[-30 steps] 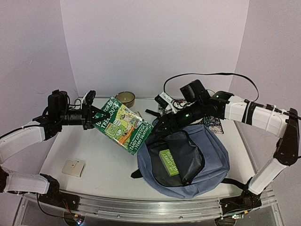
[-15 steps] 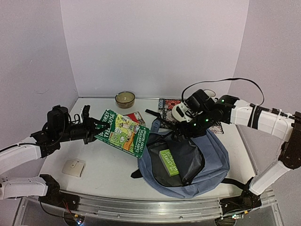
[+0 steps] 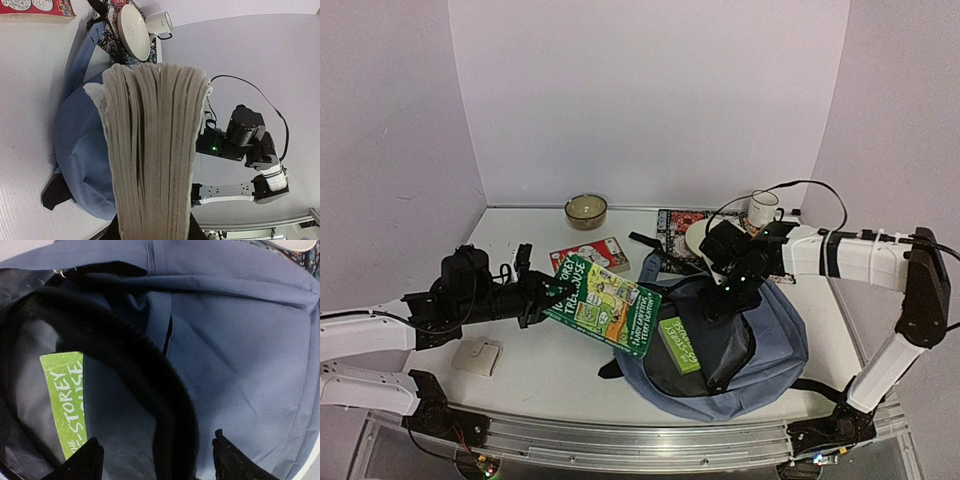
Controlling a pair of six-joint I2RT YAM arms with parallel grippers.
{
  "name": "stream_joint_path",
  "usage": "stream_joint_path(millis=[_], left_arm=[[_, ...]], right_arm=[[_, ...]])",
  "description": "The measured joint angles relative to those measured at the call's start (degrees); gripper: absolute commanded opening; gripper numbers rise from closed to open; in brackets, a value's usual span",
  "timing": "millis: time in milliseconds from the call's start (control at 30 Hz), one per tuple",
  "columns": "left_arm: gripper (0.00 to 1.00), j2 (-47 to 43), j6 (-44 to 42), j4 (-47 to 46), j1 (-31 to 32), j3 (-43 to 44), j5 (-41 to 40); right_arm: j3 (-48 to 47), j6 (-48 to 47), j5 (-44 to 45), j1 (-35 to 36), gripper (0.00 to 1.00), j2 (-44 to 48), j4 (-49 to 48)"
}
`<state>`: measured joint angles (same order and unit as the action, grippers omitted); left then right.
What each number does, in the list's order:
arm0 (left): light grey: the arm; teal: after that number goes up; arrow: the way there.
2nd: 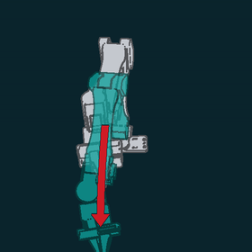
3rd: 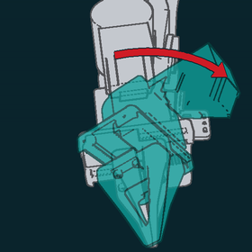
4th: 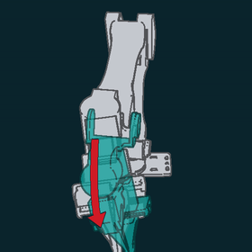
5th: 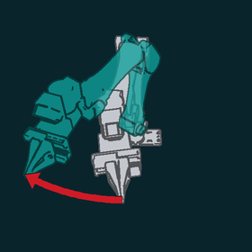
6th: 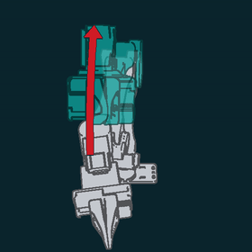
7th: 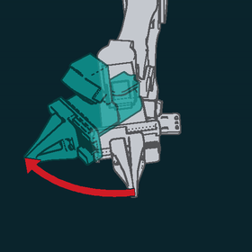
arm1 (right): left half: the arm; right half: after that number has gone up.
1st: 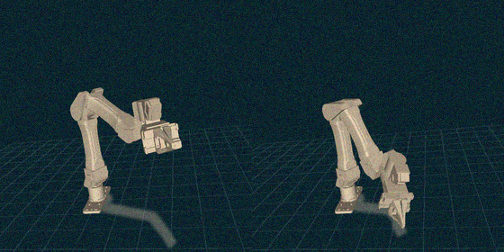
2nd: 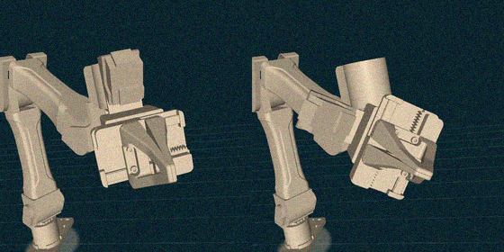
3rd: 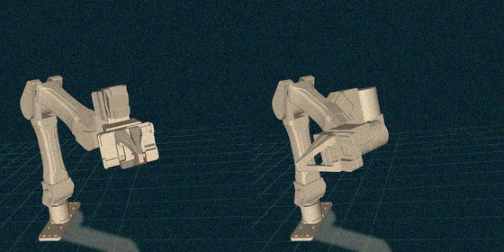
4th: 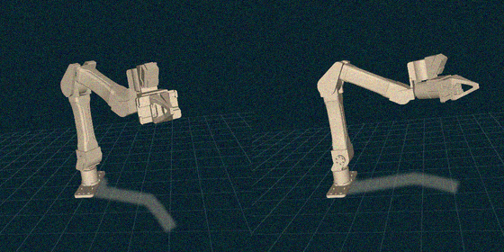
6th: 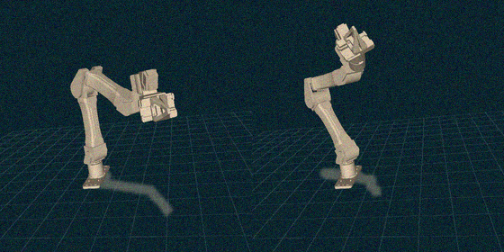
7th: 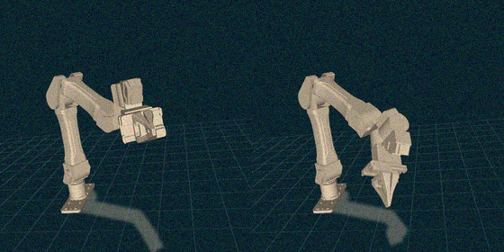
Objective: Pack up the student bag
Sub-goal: Pick up the largest pocket of the bag from the student bag, then place the book in the largest pocket of the bag.
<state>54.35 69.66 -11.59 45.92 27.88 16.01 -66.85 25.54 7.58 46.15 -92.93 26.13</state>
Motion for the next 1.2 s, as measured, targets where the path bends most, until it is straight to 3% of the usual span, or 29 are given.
stream_joint_path(millis=[100,167,700,1200], left_arm=[[0.0,1.52,1.0,-1.15,2.33,0.0,-2.49],[0.0,2.49,1.42,-1.85,3.72,0.0,-4.1],[0.0,14.5,5.07,-6.07,11.57,1.61,-15.64],[0.0,27.76,7.38,-12.04,15.03,8.85,-18.73]], right_arm=[[-0.01,-0.49,-0.37,0.0,0.15,-1.64,0.06],[-0.27,-0.03,-0.7,0.0,0.0,-1.68,0.32],[-10.74,0.26,-5.56,2.56,0.0,2.52,3.82],[-12.67,2.17,-6.52,5.05,0.0,2.52,3.47]])
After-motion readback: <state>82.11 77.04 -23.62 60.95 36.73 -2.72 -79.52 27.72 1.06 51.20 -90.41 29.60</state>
